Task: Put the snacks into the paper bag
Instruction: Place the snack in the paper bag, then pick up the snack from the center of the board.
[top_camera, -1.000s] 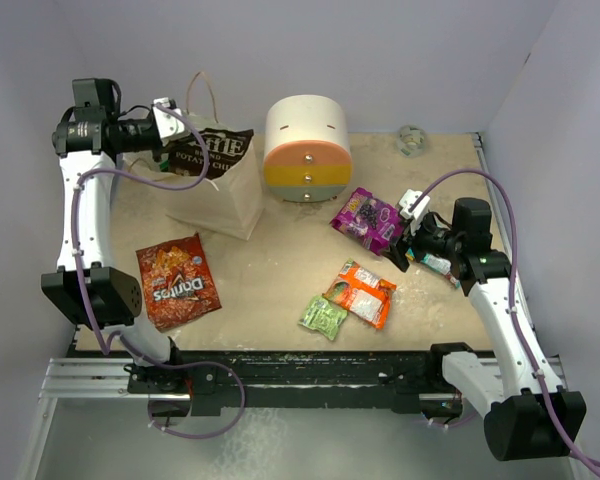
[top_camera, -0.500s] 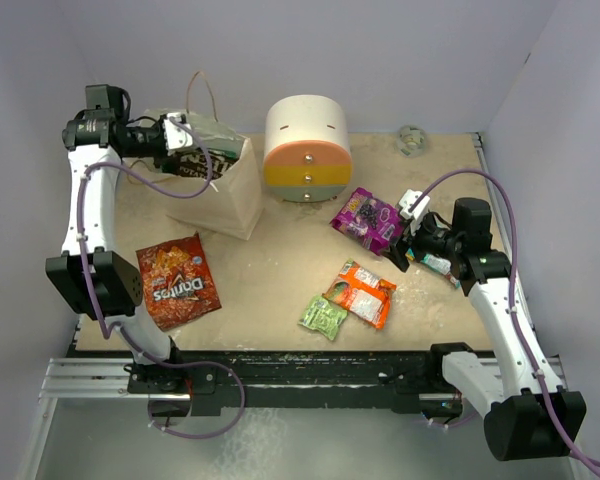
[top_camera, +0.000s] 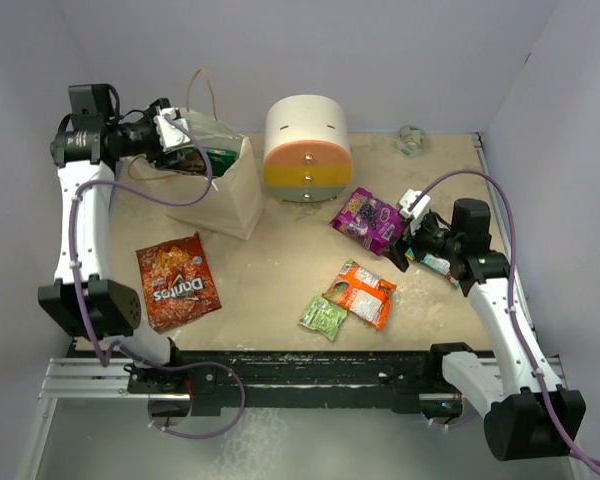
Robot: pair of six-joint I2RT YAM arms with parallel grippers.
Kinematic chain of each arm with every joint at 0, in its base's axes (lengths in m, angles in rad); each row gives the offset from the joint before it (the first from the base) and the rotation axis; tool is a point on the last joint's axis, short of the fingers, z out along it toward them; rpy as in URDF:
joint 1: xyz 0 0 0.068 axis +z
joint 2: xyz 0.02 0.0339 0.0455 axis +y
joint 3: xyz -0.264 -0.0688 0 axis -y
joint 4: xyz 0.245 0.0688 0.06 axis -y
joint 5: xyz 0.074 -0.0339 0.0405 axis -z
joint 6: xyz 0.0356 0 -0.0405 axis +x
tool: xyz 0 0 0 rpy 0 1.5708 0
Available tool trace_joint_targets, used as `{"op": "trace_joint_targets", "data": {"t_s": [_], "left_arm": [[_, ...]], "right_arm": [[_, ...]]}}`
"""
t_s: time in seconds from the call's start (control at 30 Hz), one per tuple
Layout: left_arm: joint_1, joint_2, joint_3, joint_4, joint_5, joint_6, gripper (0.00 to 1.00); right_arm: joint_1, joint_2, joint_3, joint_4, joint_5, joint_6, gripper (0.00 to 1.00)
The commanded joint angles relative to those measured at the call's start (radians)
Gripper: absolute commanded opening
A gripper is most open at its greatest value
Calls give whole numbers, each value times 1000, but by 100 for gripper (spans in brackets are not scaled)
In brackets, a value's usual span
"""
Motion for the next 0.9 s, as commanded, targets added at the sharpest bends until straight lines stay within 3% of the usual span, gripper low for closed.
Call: {"op": "trace_joint_targets", "data": {"t_s": [0.0,0.17,0.3,0.47,0.53,0.73,0.87], "left_arm": [[5,-195,-111,252,2,-199,74],[4,-304,-183,352,-74,-371,90],[5,-342,-163,325,-146,-555,94],[3,-413,-191,220,-211,-682,95],[4,-456,-241,197,-240,-716,96],[4,-582,-392,105,-269,-726,99],[4,-673,-518,92,-262,-701,99]], "right_arm": [[-4,6,-1,62,57,39,87],[-4,28,21,59,140,50,87],[-4,82,70,10,250,53,86],[-4,157,117,-112,313,-2,84],[-3,164,116,-133,331,-52,85],[4,196,117,-314,183,-188,87],[61,233,99,-325,152,-207,84]]}}
